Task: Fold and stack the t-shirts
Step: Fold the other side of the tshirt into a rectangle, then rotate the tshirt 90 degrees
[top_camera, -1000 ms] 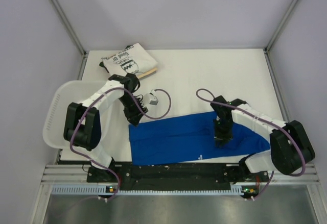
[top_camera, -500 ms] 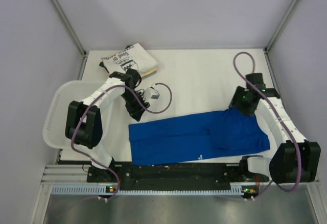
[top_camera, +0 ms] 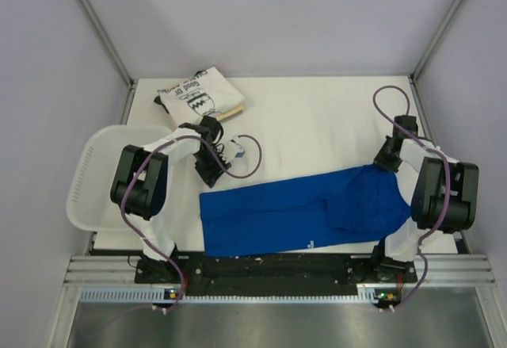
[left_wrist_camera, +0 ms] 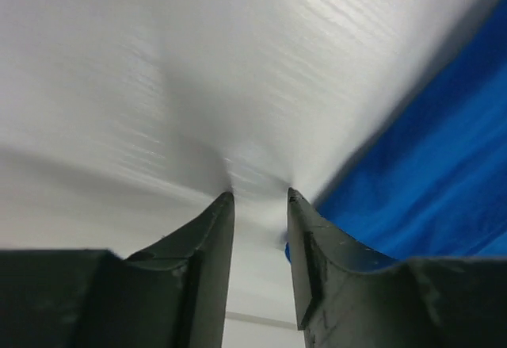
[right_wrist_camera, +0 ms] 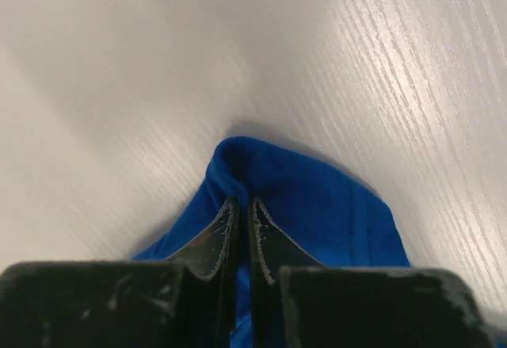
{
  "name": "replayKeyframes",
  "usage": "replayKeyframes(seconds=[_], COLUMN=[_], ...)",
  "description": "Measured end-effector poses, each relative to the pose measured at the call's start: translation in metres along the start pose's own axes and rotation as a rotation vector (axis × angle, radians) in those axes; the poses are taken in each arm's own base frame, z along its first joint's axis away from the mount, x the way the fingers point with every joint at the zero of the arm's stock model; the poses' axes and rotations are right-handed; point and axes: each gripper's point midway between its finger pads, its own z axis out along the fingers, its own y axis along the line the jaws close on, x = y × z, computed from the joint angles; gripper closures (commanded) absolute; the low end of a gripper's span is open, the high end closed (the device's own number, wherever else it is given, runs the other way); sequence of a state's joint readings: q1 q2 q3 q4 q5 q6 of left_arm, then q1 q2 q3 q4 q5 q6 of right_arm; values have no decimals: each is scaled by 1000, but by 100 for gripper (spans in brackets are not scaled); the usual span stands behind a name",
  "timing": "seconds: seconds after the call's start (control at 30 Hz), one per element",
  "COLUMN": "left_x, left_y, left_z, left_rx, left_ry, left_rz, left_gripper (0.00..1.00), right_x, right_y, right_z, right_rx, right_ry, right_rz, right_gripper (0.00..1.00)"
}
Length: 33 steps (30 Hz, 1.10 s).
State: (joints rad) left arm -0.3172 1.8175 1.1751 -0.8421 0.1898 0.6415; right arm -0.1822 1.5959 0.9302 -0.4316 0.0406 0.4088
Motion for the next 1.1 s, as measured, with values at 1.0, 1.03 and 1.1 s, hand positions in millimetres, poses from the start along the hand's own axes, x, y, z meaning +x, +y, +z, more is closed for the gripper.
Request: replayKeyframes(seconds=[1.0, 1.03, 1.1], left_x=[-11, -16, -24], left_y=[-19, -22, -25], left_z=[-22, -21, -17], left_rx=[25, 27, 32], left_ry=[-58, -59, -53], left_rz=[40, 64, 93], left_gripper=[76, 76, 76], right_x=[-68, -55, -28], right_y=[-8, -17, -32], right_z=[-59, -53, -36], right_rx=[42, 62, 105], right_ry=[-239, -212, -139], right_rz=[60, 77, 96], right_gripper=[100, 100, 100])
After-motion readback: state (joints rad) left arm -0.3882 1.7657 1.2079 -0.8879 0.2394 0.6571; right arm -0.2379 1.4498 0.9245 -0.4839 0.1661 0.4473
